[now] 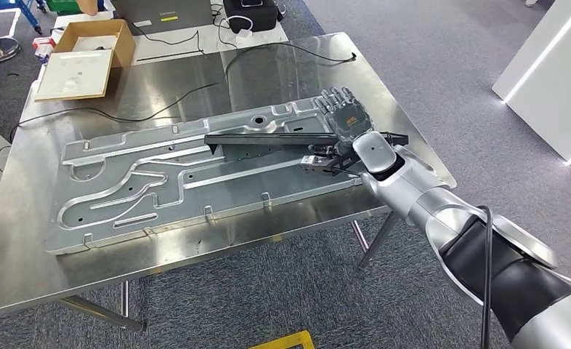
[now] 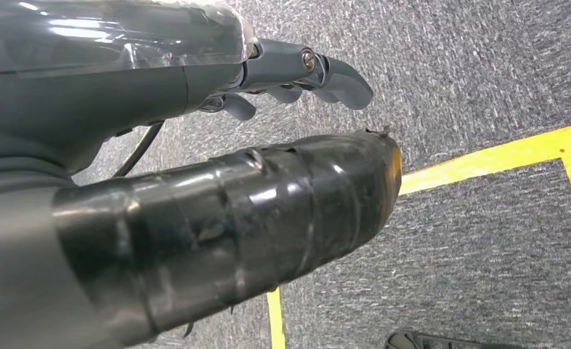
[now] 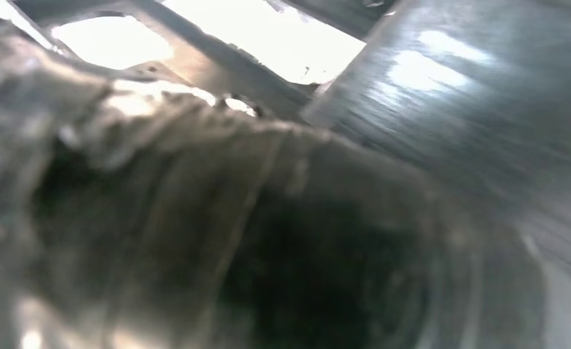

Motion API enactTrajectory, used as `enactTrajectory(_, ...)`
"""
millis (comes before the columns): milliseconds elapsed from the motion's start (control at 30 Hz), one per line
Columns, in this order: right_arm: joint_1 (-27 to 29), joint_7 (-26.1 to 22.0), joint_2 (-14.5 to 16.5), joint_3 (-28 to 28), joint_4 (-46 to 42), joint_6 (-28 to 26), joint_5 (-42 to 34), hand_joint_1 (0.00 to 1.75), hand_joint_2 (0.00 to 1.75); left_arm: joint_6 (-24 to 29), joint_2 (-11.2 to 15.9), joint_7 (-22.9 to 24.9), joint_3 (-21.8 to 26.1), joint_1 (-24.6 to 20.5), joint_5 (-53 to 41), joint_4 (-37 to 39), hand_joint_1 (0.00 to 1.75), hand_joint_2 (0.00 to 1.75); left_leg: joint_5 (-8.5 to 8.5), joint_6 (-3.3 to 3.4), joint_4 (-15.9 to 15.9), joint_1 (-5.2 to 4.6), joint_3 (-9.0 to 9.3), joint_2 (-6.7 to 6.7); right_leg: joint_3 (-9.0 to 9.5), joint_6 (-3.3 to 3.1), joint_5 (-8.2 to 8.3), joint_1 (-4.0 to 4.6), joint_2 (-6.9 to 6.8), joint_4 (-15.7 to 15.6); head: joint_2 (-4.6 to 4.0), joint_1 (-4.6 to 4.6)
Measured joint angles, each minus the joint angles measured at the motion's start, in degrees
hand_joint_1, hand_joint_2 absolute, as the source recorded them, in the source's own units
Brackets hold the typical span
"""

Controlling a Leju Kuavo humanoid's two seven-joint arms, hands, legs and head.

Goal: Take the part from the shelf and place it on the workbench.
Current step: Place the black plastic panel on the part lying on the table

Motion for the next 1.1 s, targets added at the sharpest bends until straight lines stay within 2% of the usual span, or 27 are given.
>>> enactTrajectory(333,4.1,-0.7,4.1,-0.7,-1.2,-1.9,-1.2,0.0,0.0,0.2,0.0,-0.5,0.0,-0.1,-0.6,0.0,0.0,0.0,0.0,0.0,0.0,0.01,0.01,0.0,0.0,0.0,0.0,0.02,-0.01,0.0,0.0,0.0)
enactTrajectory(800,3.0,-1.4,10.5,1.3,-7.6,0.5,0.1,0.0,0.0,-0.5,0.0,-1.0,0.0,-0.2,-0.6,0.0,0.0,0.0,0.01,-0.01,0.0,0.01,0.01,0.01,0.01,0.0,0.0,0.07,0.05,0.0,0.0,0.01)
enactTrajectory(1100,2.2,-1.5,12.3,2.8,-9.6,1.2,-0.1,0.0,0.0,-0.7,0.0,-1.5,0.0,-0.2,-0.6,0.0,0.0,0.0,0.01,-0.01,0.0,0.0,0.01,0.01,0.03,0.0,0.0,0.06,0.02,0.0,0.0,0.02)
